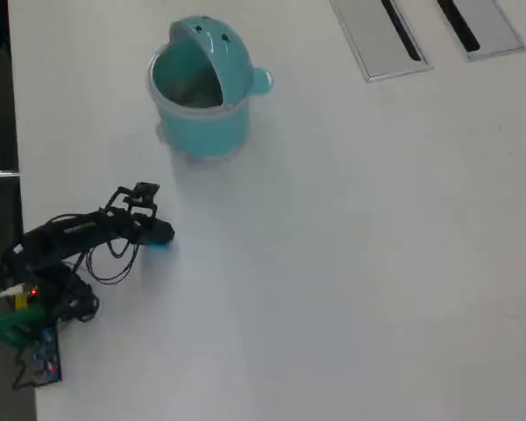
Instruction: Grasp RGB lego blocks and put them in the bin one by one.
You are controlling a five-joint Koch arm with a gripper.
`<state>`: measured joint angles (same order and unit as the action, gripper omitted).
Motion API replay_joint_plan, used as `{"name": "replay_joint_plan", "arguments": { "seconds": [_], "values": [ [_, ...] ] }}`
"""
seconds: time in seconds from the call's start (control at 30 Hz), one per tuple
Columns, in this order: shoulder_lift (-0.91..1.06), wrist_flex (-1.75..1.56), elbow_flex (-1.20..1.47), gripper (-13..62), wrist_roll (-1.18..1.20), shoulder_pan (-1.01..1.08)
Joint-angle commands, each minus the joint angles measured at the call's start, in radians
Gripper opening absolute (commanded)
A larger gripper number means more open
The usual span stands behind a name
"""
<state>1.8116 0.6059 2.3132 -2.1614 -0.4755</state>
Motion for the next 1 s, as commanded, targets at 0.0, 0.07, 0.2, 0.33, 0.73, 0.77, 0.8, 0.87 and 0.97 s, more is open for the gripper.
{"name": "replay_joint_plan", "arguments": {
  "seconds": [0.0,0.07,0.2,0.33,0.73,0.77,0.8,0.87,0.97],
  "values": [
    [0.061,0.032,-0.127,0.8,-0.009,-0.031],
    [0.101,0.058,-0.195,0.7,-0.021,-0.063],
    [0.196,0.16,-0.44,0.6,-0.005,-0.209],
    [0.19,0.212,-0.721,-10.2,0.178,-0.44],
    [-0.06,-0.225,-1.026,-10.3,0.402,-0.561],
    [-0.071,-0.235,-1.039,-10.3,0.402,-0.565],
    [-0.127,-0.272,-1.089,-10.3,0.403,-0.566],
    [-0.443,-0.405,-1.427,-10.3,0.403,-0.552],
    [-0.546,-0.403,-1.559,-10.3,0.403,-0.543]
  ]
}}
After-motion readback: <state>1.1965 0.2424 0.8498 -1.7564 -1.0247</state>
